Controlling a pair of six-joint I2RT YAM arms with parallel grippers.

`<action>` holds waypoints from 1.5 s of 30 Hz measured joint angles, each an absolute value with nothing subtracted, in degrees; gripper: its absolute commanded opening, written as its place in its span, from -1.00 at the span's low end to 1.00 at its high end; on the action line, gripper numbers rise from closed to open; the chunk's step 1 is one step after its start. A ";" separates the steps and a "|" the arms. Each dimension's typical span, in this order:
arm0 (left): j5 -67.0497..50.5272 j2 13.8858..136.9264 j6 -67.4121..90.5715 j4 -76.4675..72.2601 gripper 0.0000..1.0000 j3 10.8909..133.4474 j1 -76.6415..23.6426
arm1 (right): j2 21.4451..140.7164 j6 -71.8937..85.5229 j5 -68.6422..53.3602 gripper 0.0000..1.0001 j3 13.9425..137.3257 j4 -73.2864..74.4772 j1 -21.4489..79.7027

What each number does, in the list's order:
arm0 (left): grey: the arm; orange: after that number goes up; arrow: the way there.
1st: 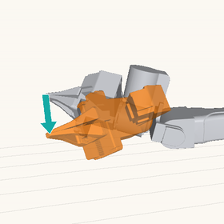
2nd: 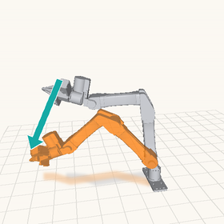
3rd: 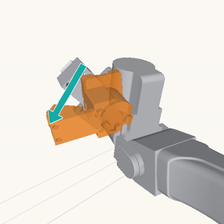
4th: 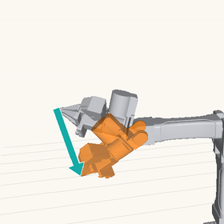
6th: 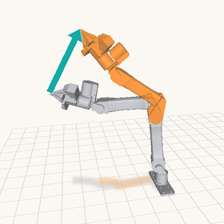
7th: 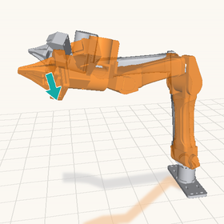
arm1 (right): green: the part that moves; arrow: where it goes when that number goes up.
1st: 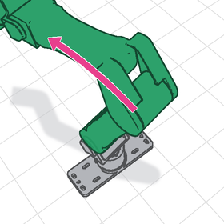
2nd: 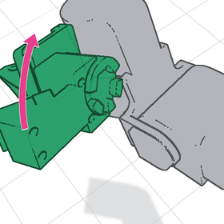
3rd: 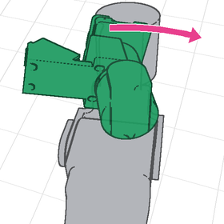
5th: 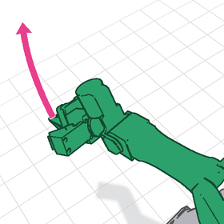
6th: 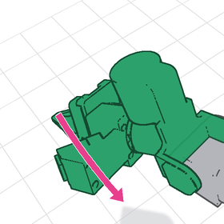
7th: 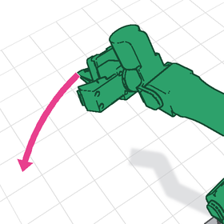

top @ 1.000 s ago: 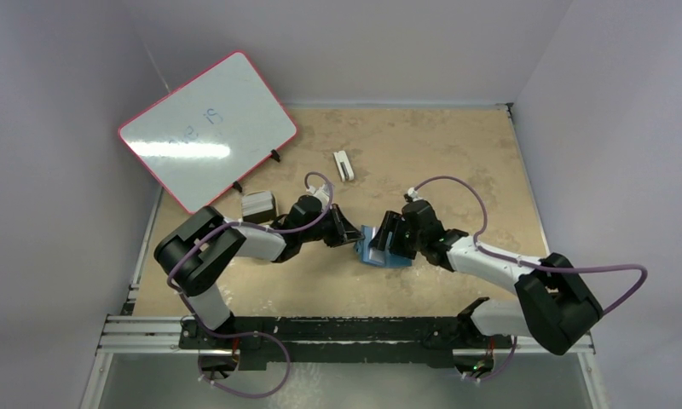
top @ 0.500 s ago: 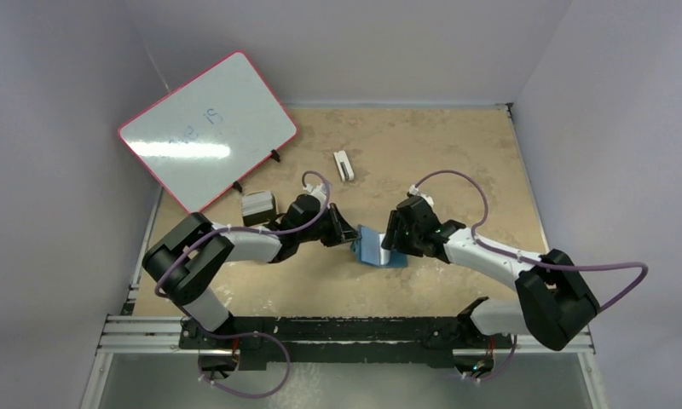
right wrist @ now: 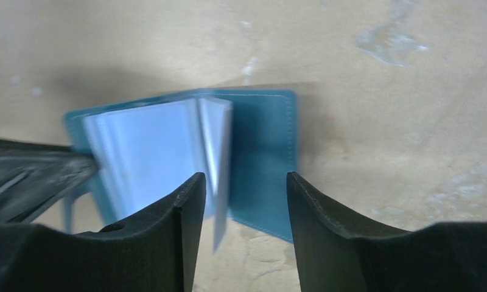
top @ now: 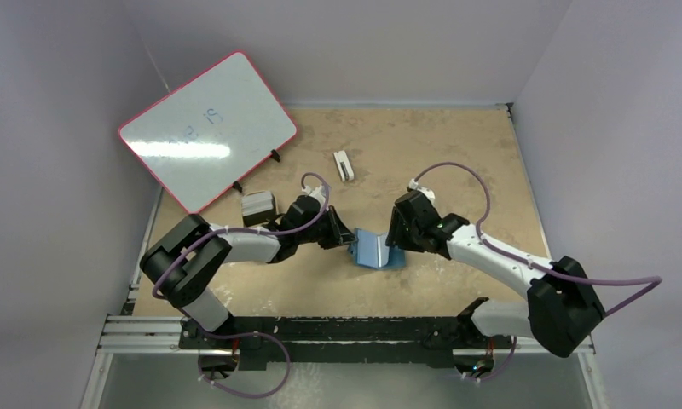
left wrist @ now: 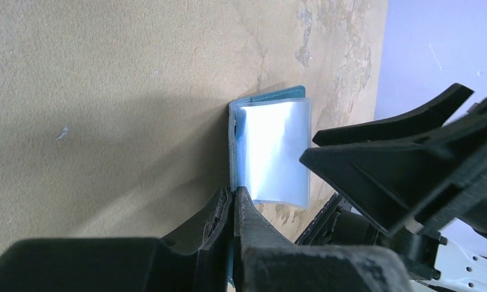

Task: Put the credit cards into the card holder
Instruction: Open the card holder at the center of the board.

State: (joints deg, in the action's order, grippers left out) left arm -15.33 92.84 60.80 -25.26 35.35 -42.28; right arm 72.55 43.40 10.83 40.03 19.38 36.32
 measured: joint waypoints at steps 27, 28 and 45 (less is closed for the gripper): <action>-14.55 92.42 60.82 -24.56 -1.00 35.35 -42.35 | 79.53 44.56 6.46 0.52 41.50 9.56 43.40; -14.55 92.42 60.82 -24.56 -1.00 35.35 -42.35 | 78.87 44.53 6.52 0.52 41.52 10.13 43.40; -14.48 92.42 60.64 -24.56 -1.00 35.35 -42.39 | 77.52 44.51 7.94 0.54 44.77 13.85 43.62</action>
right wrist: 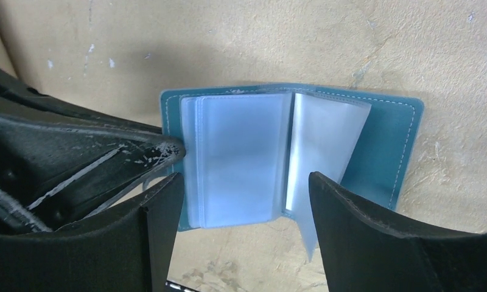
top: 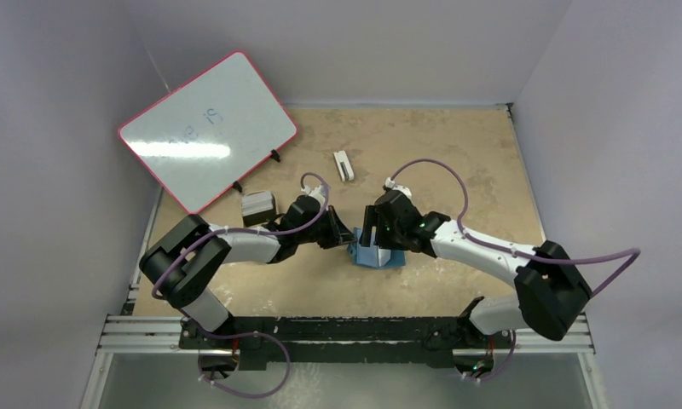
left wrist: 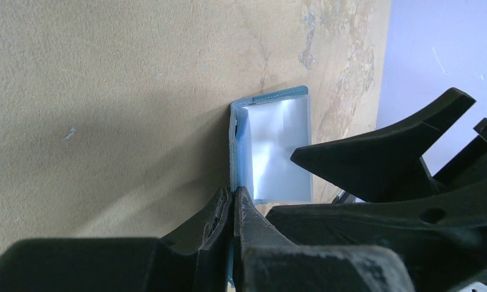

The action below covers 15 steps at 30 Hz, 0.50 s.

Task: Put the credit cards into the card holder
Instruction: Open the card holder at the center of the board.

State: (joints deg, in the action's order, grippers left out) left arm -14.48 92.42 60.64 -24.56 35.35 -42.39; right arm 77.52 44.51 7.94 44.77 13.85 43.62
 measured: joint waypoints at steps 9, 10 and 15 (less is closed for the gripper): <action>-14.33 92.42 60.66 -24.84 -1.00 35.03 -42.39 | 80.88 44.53 7.99 0.50 44.62 12.45 43.62; -14.28 92.42 60.66 -24.88 -1.00 34.87 -42.39 | 81.01 44.56 8.01 0.50 44.62 12.36 43.62; -14.28 92.42 60.66 -24.84 -1.00 34.74 -42.39 | 82.08 44.80 9.10 0.47 44.62 12.49 43.62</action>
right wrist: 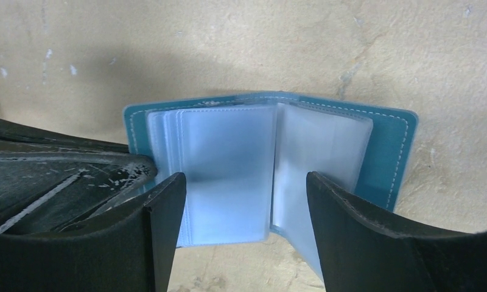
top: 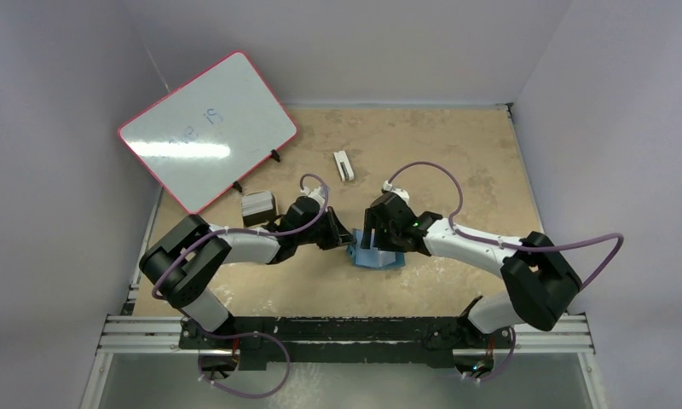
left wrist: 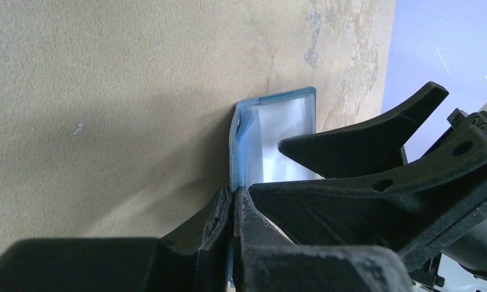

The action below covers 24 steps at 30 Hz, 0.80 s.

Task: Put the credit cards into the card holder
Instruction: Open the card holder at the center of the board.

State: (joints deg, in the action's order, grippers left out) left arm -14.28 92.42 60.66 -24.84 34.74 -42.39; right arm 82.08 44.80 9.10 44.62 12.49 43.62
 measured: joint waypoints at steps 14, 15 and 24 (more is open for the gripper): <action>-14.28 92.42 60.71 -25.21 -1.00 34.70 -42.41 | 80.79 44.93 10.31 0.53 44.51 12.91 43.62; -14.28 92.42 60.71 -25.26 -1.00 34.70 -42.41 | 80.73 44.91 10.04 0.53 44.51 12.64 43.62; -14.02 92.42 60.88 -25.45 -1.00 34.13 -42.41 | 82.52 44.93 9.54 0.50 42.78 10.24 43.62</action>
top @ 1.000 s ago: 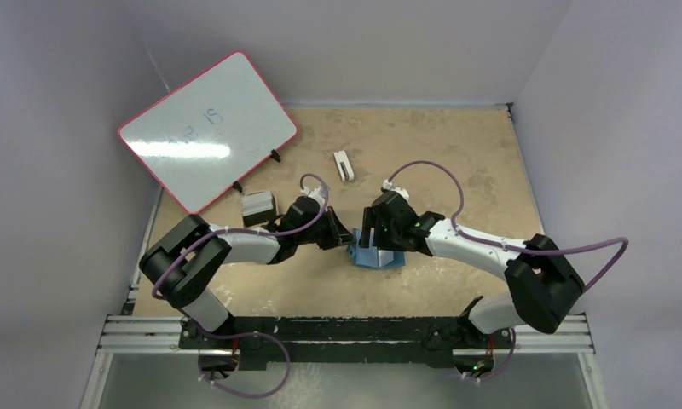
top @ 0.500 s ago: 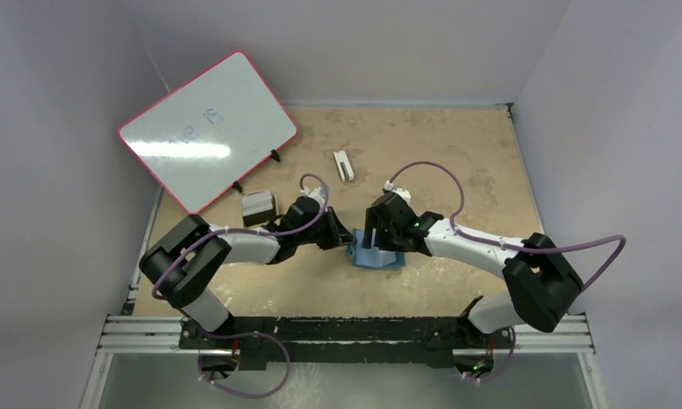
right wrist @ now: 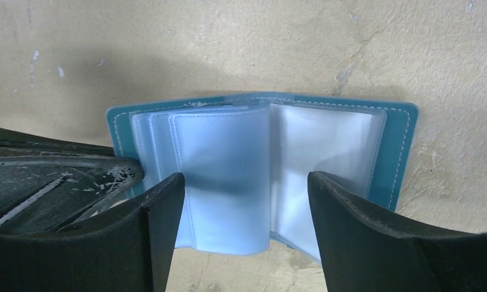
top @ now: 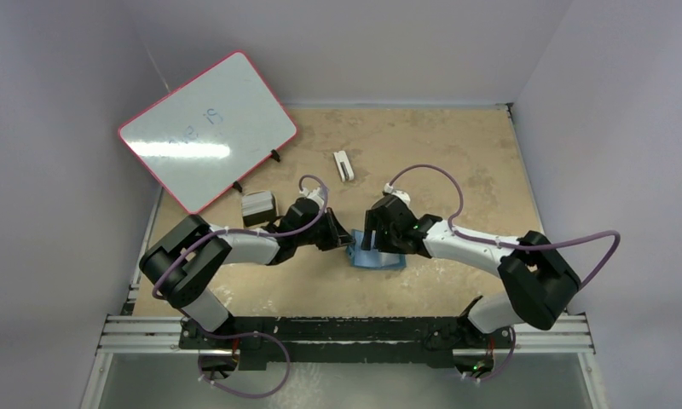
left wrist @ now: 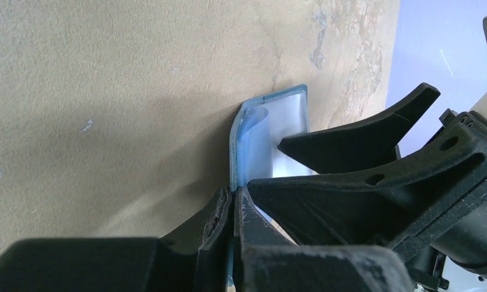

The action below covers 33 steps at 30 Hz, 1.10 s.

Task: Put the credit cards into the card holder
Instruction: Open the card holder at the center of the board.

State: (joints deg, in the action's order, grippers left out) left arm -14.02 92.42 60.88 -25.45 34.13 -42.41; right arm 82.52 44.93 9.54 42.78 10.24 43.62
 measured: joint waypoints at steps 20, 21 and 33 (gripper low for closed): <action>-13.34 91.92 60.84 -24.58 -1.00 34.02 -42.46 | 80.60 49.10 19.18 0.45 42.61 23.18 43.64; -13.34 91.85 60.86 -24.58 -1.00 34.02 -42.46 | 80.60 49.30 19.57 0.44 42.61 23.64 43.64; -13.41 89.89 60.88 -23.92 -0.95 34.04 -42.54 | 80.07 51.46 22.28 0.37 43.05 27.92 43.83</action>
State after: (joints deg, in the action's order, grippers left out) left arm -13.41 89.89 60.88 -23.92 34.04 -42.54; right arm 80.07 51.46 22.28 43.05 27.92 43.83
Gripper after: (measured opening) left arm 0.019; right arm 0.699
